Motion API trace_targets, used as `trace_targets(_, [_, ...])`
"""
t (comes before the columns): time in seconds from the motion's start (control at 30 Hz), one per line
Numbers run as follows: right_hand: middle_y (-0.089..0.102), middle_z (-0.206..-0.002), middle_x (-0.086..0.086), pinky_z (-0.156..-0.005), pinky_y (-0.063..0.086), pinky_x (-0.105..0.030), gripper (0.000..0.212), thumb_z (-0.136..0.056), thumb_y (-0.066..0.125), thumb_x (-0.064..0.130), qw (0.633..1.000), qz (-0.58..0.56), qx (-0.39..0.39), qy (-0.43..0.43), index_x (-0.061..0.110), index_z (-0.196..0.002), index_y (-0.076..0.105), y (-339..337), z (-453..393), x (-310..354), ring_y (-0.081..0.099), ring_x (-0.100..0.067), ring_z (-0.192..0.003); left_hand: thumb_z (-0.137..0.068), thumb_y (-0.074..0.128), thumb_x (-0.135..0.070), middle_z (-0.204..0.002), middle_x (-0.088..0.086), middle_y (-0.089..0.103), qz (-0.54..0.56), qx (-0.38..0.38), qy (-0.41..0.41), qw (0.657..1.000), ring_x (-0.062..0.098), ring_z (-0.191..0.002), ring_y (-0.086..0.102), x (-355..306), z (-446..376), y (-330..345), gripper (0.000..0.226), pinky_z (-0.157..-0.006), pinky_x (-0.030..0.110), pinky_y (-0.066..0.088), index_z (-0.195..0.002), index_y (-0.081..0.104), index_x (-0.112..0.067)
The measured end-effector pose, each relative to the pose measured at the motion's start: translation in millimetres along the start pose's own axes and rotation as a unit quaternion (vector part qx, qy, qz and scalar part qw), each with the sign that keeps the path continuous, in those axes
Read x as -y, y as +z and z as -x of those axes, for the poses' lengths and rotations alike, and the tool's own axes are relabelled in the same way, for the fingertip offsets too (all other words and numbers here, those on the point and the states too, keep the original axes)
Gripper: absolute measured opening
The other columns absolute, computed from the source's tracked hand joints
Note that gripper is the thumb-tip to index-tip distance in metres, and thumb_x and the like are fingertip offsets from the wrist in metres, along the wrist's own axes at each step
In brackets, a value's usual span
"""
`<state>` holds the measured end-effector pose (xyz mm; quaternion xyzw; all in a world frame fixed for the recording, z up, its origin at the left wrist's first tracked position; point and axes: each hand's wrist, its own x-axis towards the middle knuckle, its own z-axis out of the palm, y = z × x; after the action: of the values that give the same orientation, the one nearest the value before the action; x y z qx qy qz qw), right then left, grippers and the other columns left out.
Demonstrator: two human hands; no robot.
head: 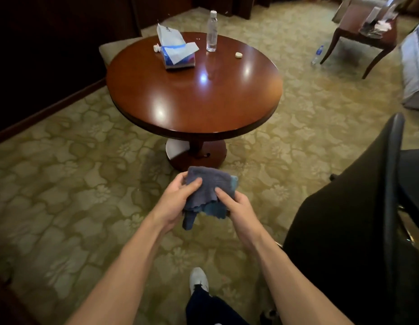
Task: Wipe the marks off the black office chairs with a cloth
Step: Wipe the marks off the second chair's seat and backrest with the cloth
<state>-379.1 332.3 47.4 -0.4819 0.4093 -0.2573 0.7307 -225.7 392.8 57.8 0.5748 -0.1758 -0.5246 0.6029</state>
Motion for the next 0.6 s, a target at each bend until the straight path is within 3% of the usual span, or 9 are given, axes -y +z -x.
trace_targets(0.1, [0.073, -0.111, -0.013, -0.088, 0.055, -0.040, 0.029, -0.097, 0.059, 0.026, 1.000, -0.008, -0.014, -0.018, 0.007, -0.118, 0.065, 11, -35, 9, 0.069, -0.031, -0.103, -0.094, 0.064, -0.017, -0.113, 0.017, 0.072, -0.023, 0.013, -0.028, 0.999, 0.030, -0.104, 0.070, -13, -26, -13, 0.032, -0.092, 0.041, 0.054, -0.122, 0.063, -0.003])
trace_targets(0.27, [0.073, -0.108, -0.010, -0.094, 0.054, -0.044, 0.029, -0.103, 0.047, 0.032, 0.998, 0.017, -0.050, 0.025, 0.011, -0.114, 0.065, 36, -75, 11, 0.069, -0.027, -0.103, -0.094, 0.063, -0.008, -0.116, 0.011, 0.072, -0.090, 0.027, -0.025, 0.995, 0.023, -0.104, 0.071, -25, -55, -26, 0.029, -0.087, 0.032, 0.058, -0.123, 0.061, -0.009])
trace_targets(0.33, [0.075, -0.102, -0.010, -0.087, 0.057, -0.038, 0.036, -0.102, 0.048, 0.036, 0.997, 0.029, -0.040, 0.052, 0.007, -0.112, 0.067, 41, -88, 16, 0.071, -0.024, -0.095, -0.095, 0.058, 0.001, -0.119, 0.007, 0.072, -0.090, 0.051, -0.015, 0.995, 0.020, -0.107, 0.069, -30, -69, -37, 0.035, -0.088, 0.031, 0.057, -0.127, 0.057, -0.014])
trace_targets(0.43, [0.074, -0.095, -0.012, -0.070, 0.056, -0.024, 0.030, -0.102, 0.050, 0.024, 0.997, 0.014, -0.033, 0.071, 0.001, -0.108, 0.067, 43, -107, 22, 0.071, -0.017, -0.081, -0.092, 0.050, 0.015, -0.119, 0.005, 0.072, -0.080, 0.106, -0.033, 0.991, 0.020, -0.111, 0.068, -40, -91, -52, 0.051, -0.088, 0.030, 0.056, -0.130, 0.054, -0.018])
trace_targets(0.53, [0.072, -0.107, -0.017, -0.079, 0.055, -0.030, 0.023, -0.102, 0.049, 0.014, 0.998, 0.020, -0.041, 0.052, 0.003, -0.113, 0.065, 52, -130, 28, 0.070, -0.022, -0.090, -0.088, 0.045, 0.021, -0.115, 0.009, 0.072, -0.077, 0.126, -0.058, 0.987, 0.022, -0.108, 0.068, -51, -124, -71, 0.055, -0.081, 0.029, 0.056, -0.127, 0.057, -0.016])
trace_targets(0.6, [0.072, -0.110, -0.015, -0.086, 0.054, -0.033, 0.023, -0.102, 0.049, 0.013, 0.997, 0.004, -0.066, 0.043, 0.006, -0.118, 0.063, 65, -142, 29, 0.069, -0.025, -0.099, -0.091, 0.052, 0.012, -0.115, 0.018, 0.071, -0.060, 0.119, -0.083, 0.988, 0.028, -0.106, 0.068, -59, -143, -81, 0.040, -0.085, 0.034, 0.056, -0.127, 0.059, -0.005])
